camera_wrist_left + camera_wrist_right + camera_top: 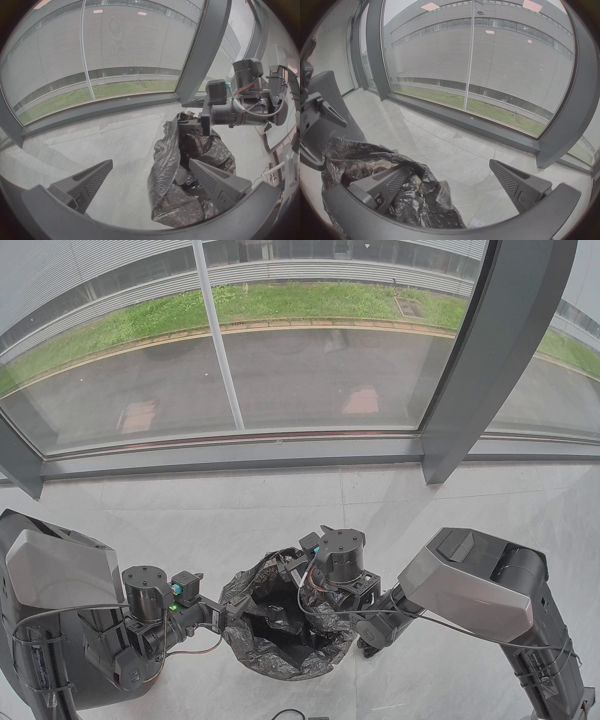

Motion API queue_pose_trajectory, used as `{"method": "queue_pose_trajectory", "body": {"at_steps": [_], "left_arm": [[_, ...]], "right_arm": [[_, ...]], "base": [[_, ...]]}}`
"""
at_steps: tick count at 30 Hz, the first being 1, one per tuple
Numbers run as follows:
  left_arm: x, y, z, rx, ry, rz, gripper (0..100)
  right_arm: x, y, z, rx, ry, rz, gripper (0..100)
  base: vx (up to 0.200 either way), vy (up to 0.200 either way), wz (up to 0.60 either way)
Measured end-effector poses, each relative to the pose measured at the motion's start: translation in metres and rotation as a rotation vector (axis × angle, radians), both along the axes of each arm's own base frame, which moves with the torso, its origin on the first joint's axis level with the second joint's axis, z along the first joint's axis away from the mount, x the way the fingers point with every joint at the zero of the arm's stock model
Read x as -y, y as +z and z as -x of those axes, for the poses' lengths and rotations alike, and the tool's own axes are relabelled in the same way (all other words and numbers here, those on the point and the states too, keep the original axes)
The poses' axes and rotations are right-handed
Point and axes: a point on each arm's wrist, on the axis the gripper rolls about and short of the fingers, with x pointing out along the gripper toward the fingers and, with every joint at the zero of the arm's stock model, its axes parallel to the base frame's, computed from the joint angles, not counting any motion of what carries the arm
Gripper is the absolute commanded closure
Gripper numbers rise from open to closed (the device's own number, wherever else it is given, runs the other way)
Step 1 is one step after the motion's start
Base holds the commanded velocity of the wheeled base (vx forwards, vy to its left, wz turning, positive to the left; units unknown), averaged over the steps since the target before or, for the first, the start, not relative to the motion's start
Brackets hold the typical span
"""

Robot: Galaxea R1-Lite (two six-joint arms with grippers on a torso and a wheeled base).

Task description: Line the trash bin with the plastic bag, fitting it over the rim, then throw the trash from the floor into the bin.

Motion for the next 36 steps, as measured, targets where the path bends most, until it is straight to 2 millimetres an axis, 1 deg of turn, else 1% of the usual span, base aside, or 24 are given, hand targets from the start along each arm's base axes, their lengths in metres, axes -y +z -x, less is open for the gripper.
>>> {"method": "queue_pose_trajectory", "body": {"at_steps": [7, 14, 21, 27, 36], "left_arm": [[-0.01, -0.01, -0.019, -0.001, 0.046, 0.007, 0], [-0.02, -0.014, -0.035, 0.016, 0.097, 0.026, 0], [-0.022, -0.018, -0.041, 0.019, 0.108, 0.031, 0], [-0.02, -0.025, -0.048, 0.017, 0.11, 0.034, 0], [-0.021, -0.035, -0.068, -0.03, 0.155, 0.096, 0]], "right_arm": [[0.0, 0.0, 0.0, -0.002, 0.0, -0.001, 0], [0.001, -0.001, -0.001, -0.002, -0.002, -0.001, 0], [0.001, -0.002, -0.001, -0.004, -0.002, 0.0, 0], [0.002, -0.002, -0.002, -0.004, -0.005, -0.002, 0], [0.002, -0.003, -0.002, -0.005, -0.006, -0.001, 0]], "base": [[0.0, 0.0, 0.0], [0.0, 0.0, 0.0], [0.0, 0.0, 0.0], [0.0, 0.0, 0.0], [0.0, 0.0, 0.0]]}}
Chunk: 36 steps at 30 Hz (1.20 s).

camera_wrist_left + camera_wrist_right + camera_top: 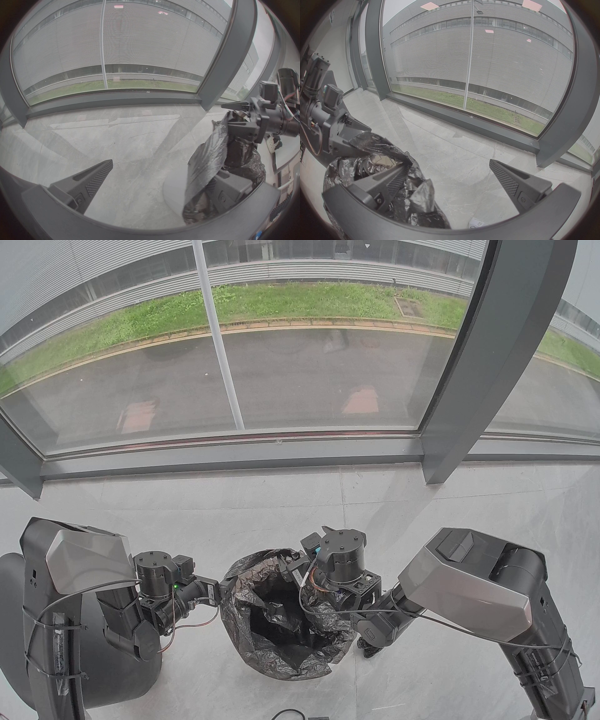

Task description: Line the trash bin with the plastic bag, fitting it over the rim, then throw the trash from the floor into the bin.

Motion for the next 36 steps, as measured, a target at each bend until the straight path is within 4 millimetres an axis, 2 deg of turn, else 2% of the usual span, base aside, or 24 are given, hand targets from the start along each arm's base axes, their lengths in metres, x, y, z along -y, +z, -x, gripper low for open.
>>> {"method": "queue_pose_trajectory", "body": {"at_steps": [9, 22, 36], "left_arm": [[-0.006, -0.004, -0.012, -0.015, 0.032, 0.02, 0], [-0.002, -0.022, -0.011, -0.072, 0.01, 0.061, 0], [0.002, -0.025, -0.01, -0.083, -0.002, 0.072, 0]], "right_arm": [[0.0, -0.001, 0.0, -0.001, 0.001, 0.001, 0], [0.003, -0.006, 0.002, -0.031, -0.009, -0.017, 0], [0.008, -0.008, 0.005, -0.051, -0.016, -0.01, 0]], "base": [[0.0, 0.0, 0.0], [0.0, 0.0, 0.0], [0.0, 0.0, 0.0]]}}
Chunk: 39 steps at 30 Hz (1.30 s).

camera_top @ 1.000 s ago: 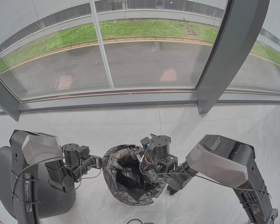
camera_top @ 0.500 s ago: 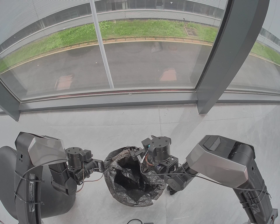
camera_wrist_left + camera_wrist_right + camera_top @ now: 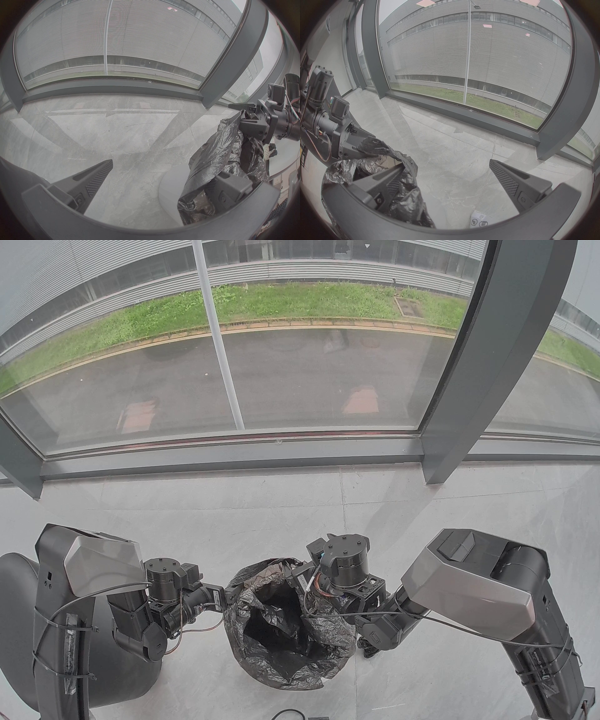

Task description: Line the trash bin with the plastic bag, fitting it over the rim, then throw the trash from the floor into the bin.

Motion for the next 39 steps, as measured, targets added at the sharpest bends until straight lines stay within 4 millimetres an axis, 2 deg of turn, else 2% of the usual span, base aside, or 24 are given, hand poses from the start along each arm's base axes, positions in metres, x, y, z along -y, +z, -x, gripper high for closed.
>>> {"method": "queue_pose_trajectory", "body": {"at_steps": [12, 22, 33, 39], "left_arm": [[0.0, 0.001, 0.001, 0.004, 0.0, 0.001, 0], [0.0, 0.004, 0.001, 0.01, -0.001, 0.004, 0], [0.0, 0.009, 0.003, 0.015, 0.0, 0.011, 0], [0.0, 0.012, 0.005, 0.021, 0.002, 0.018, 0]], "right_arm": [[0.003, 0.022, 0.009, 0.01, 0.018, -0.02, 0], [0.022, 0.019, 0.037, -0.111, 0.157, 0.087, 0], [0.026, 0.032, 0.043, -0.078, 0.154, 0.075, 0], [0.033, 0.026, 0.05, -0.101, 0.144, 0.097, 0]], "base": [[0.0, 0.0, 0.0], [0.0, 0.0, 0.0], [0.0, 0.0, 0.0], [0.0, 0.0, 0.0]]}}
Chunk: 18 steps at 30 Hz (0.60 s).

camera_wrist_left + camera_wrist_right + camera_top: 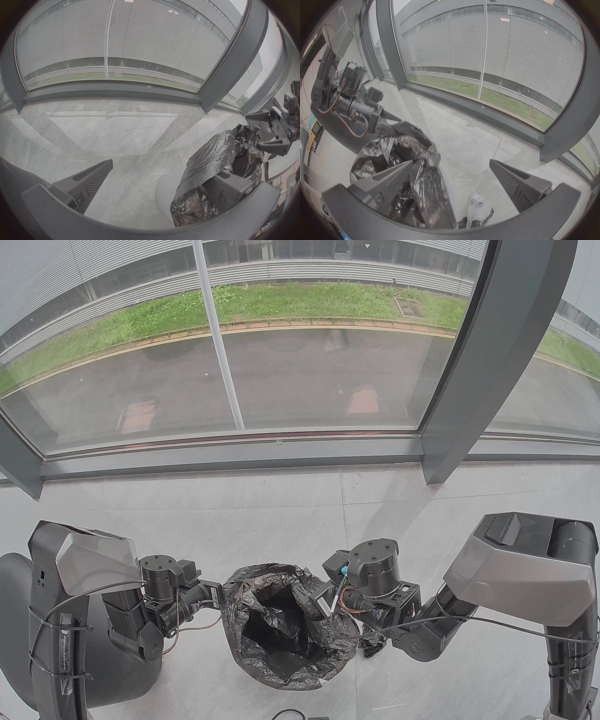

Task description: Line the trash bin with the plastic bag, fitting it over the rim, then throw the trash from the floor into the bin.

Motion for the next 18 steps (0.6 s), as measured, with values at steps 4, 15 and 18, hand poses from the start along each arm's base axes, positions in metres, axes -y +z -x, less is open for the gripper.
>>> {"method": "queue_pose_trajectory", "body": {"at_steps": [4, 15, 18], "left_arm": [[0.0, 0.001, 0.001, 0.006, 0.001, 0.003, 0], [-0.001, 0.001, 0.002, 0.007, 0.003, 0.006, 0], [-0.001, 0.001, 0.002, 0.006, 0.004, 0.006, 0]], "right_arm": [[0.01, -0.007, 0.01, -0.016, -0.004, 0.016, 0], [0.038, -0.014, 0.008, -0.026, -0.072, 0.024, 0], [0.042, -0.014, 0.0, -0.019, -0.092, 0.015, 0]], "base": [[0.0, 0.0, 0.0], [0.0, 0.0, 0.0], [0.0, 0.0, 0.0]]}}
